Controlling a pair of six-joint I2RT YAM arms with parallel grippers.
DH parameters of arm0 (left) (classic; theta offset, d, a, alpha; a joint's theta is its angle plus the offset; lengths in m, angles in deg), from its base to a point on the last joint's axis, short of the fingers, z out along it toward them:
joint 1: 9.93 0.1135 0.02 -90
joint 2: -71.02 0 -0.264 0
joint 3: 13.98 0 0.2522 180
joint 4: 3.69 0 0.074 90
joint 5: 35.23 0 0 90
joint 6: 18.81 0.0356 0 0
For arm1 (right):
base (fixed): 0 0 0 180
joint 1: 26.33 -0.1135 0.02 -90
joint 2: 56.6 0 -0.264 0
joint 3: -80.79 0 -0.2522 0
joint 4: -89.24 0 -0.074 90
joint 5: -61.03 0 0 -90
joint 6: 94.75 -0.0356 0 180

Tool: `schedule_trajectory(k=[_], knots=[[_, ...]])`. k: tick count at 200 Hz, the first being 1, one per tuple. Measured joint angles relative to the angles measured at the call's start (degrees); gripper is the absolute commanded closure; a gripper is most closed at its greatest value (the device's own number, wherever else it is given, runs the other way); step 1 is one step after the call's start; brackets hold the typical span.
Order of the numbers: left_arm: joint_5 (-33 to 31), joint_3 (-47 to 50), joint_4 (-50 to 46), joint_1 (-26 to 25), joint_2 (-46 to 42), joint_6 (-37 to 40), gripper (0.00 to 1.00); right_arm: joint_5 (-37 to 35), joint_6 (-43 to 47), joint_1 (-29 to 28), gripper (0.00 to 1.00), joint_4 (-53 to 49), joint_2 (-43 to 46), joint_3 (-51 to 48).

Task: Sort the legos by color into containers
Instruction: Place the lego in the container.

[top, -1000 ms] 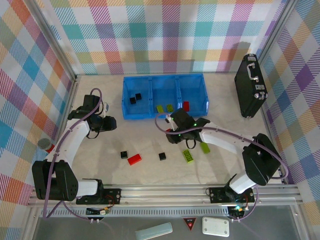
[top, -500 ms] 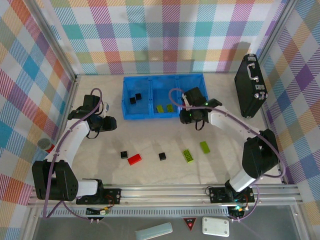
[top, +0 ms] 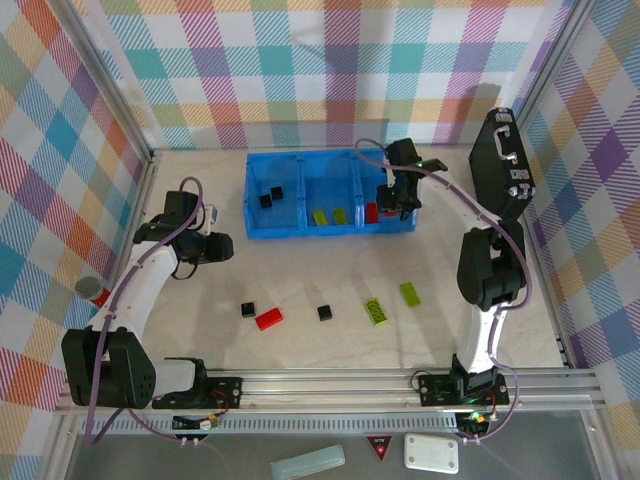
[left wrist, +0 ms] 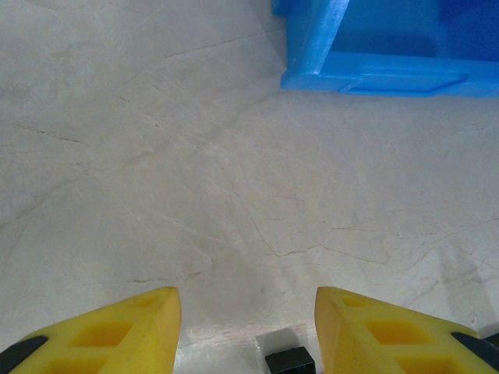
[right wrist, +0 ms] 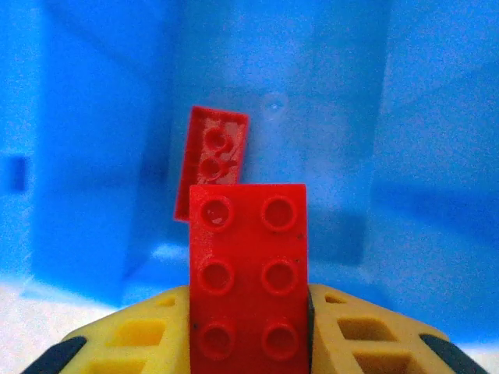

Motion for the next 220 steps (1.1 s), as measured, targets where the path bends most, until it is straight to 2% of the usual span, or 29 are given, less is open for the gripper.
schedule_trajectory(k=[48, 103, 220], knots=[[0.5, 0.1, 0.1, 0.2, -0.3, 0.0, 0.51, 0.4, 1.4, 1.4, 0.7, -0.7, -7.8, 6.7], [0.5, 0.3, 0.1, 0.2, -0.7, 0.2, 0.5, 1.2, 1.8, 2.2, 0.69, -0.7, -13.8, 9.4], [0.6, 0.3, 0.1, 0.2, -0.7, 0.2, 0.5, 2.6, 0.8, 2.6, 0.57, 0.0, -15.6, 9.4]])
